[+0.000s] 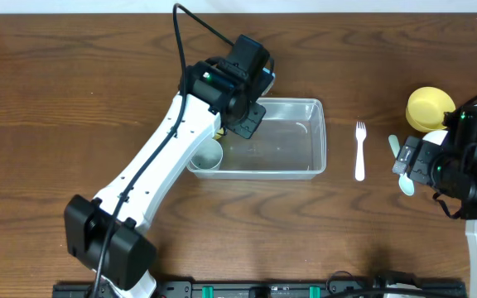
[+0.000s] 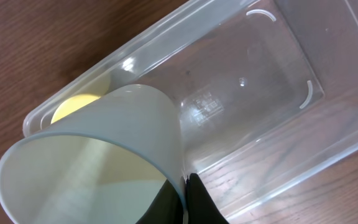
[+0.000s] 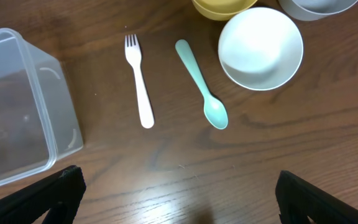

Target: Pack container

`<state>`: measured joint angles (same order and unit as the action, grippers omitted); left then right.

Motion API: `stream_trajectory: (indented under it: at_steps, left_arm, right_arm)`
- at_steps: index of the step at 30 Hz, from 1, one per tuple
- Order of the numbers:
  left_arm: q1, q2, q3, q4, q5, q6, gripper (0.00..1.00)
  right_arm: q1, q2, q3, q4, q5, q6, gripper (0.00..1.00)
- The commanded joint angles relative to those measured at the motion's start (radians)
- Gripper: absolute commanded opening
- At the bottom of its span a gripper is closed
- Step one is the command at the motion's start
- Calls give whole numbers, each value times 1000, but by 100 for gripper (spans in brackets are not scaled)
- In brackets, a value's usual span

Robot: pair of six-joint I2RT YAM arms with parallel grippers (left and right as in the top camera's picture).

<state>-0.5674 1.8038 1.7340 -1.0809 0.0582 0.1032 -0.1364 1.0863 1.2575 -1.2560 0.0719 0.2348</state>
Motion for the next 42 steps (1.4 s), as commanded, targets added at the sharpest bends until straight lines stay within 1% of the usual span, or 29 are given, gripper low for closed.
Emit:
stream_trajectory:
  at_steps: [1,4,17,25,29,31,33,37,40,42]
  left_arm:
    - [-2,41,8,3,16,32,6]
    - [-2,70,8,10,40,43,6]
    - [-2,173,8,50,40,70,6]
    - [-2,270,8,73,39,73,6]
    - [-2,293,8,74,38,72,7]
    - [-2,293,9,78,32,72,17]
    - [-2,293,10,79,18,72,35]
    - [-2,292,14,69,-11,72,59]
    - [-2,287,46,33,-22,72,76]
    - [-1,273,77,7,-26,55,85]
  right_arm:
    - [-7,11,16,0,10,11,99]
    - [-7,22,16,-1,10,11,99]
    - [-7,53,14,-1,6,11,99]
    - [-7,53,14,-4,6,11,99]
    - [-7,53,14,-8,6,11,99]
    - [-7,53,14,-8,6,11,99]
    - [-7,53,14,-8,6,11,99]
    - [-7,53,14,-9,6,11,99]
    - [-7,53,14,-12,6,11,99]
    - [-7,53,14,-15,6,11,99]
